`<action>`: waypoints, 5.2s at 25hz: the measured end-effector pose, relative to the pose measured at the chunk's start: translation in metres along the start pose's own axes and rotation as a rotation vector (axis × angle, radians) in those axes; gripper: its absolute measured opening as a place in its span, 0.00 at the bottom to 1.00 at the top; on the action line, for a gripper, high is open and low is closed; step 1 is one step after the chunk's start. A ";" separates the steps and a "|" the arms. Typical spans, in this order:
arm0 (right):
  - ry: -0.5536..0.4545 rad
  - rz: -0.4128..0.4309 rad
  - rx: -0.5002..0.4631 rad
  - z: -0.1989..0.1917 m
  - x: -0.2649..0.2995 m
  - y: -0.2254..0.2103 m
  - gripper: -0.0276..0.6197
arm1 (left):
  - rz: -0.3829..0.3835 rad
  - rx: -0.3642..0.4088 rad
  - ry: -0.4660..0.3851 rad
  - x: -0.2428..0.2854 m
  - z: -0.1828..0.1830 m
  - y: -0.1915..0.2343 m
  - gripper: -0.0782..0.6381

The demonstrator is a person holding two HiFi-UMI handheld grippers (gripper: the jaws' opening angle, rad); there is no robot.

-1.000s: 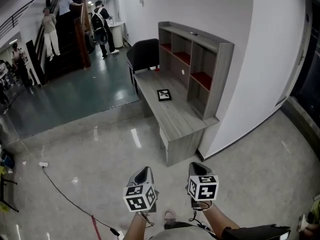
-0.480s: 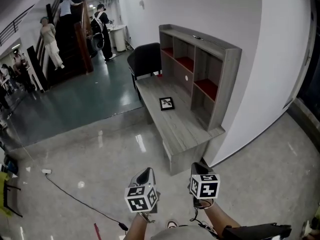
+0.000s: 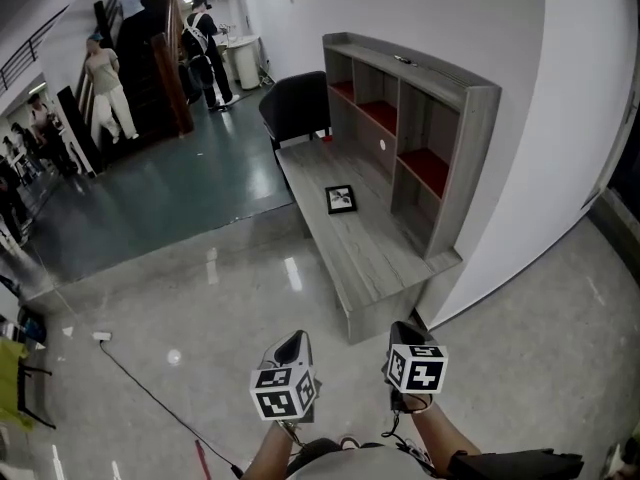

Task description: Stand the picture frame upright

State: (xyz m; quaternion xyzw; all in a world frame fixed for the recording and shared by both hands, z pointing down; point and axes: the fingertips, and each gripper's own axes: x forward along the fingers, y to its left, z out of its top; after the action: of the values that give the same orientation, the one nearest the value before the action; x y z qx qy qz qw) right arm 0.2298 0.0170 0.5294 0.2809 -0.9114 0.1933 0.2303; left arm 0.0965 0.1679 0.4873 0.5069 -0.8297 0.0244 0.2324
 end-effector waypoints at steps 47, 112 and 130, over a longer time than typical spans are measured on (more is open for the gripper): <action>0.051 -0.115 0.055 0.119 0.242 -0.014 0.09 | -0.059 0.026 0.076 0.258 0.106 0.129 0.13; 0.161 -0.082 -0.046 0.225 0.418 -0.069 0.09 | -0.027 -0.091 0.156 0.464 0.157 0.163 0.13; 0.263 -0.036 -0.048 0.218 0.503 -0.090 0.09 | 0.036 -0.108 0.272 0.524 0.124 0.190 0.13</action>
State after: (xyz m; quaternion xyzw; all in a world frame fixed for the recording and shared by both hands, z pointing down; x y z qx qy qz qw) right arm -0.1542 -0.3704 0.6371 0.2641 -0.8725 0.2023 0.3578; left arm -0.3084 -0.2089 0.6284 0.4708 -0.7995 0.0522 0.3694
